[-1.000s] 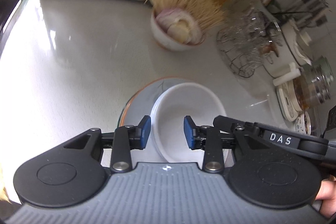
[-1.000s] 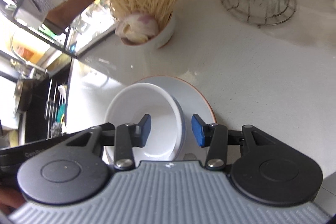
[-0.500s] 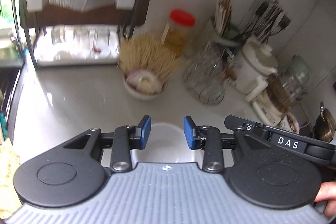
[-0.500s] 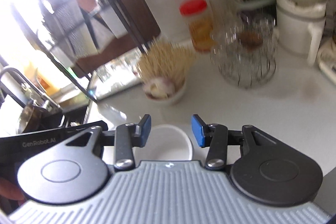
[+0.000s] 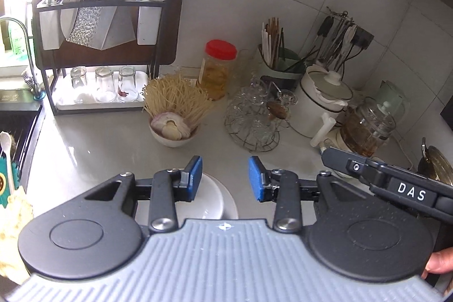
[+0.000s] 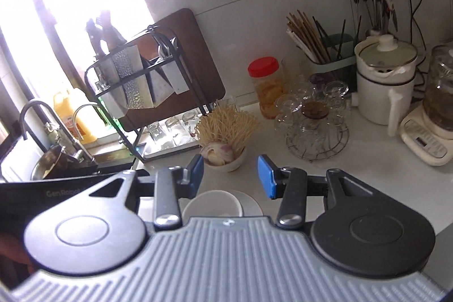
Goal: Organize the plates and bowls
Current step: 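Lift both grippers up and away from the bowl and plate stack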
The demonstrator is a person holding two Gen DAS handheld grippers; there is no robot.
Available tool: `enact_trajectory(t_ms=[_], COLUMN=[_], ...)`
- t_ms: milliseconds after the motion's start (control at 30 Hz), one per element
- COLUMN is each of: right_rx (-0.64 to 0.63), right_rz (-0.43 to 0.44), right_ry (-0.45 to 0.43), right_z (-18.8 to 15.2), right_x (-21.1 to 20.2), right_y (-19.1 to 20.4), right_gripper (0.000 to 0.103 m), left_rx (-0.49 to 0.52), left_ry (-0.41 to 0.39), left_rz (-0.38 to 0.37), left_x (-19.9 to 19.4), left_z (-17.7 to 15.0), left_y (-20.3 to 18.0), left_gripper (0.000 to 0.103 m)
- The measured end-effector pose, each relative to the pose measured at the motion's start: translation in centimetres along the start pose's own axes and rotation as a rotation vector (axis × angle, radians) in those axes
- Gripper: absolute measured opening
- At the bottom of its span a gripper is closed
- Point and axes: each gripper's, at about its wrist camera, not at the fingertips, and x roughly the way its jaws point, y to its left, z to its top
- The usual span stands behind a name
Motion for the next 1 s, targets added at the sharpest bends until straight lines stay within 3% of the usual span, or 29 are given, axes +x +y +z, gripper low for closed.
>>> enact_trajectory(t_ms=[367,867,1000], right_rx=[-0.088,-0.119,-0.133], right_rz=[0.044,0.065,0.015], right_ry=[-0.019,0.081,0.129], right_z=[-1.2,-3.6,-4.2], right_x=[-3.7,-6.1,-5.8], right_y=[-1.7,-3.8,-3.8], right_gripper=[0.046,0.046,0.046], left_rx=[0.021,-0.056,-0.087], left_ry=[-0.088,-0.059,-0.048], left_rz=[0.102,0.186,0.218], left_x=[-4.0,-6.2,-6.9], left_z=[-4.1,-8.7,-9.5], left_y=[-4.6,-6.9,-6.5], left_gripper=[0.049,0.064,0.071])
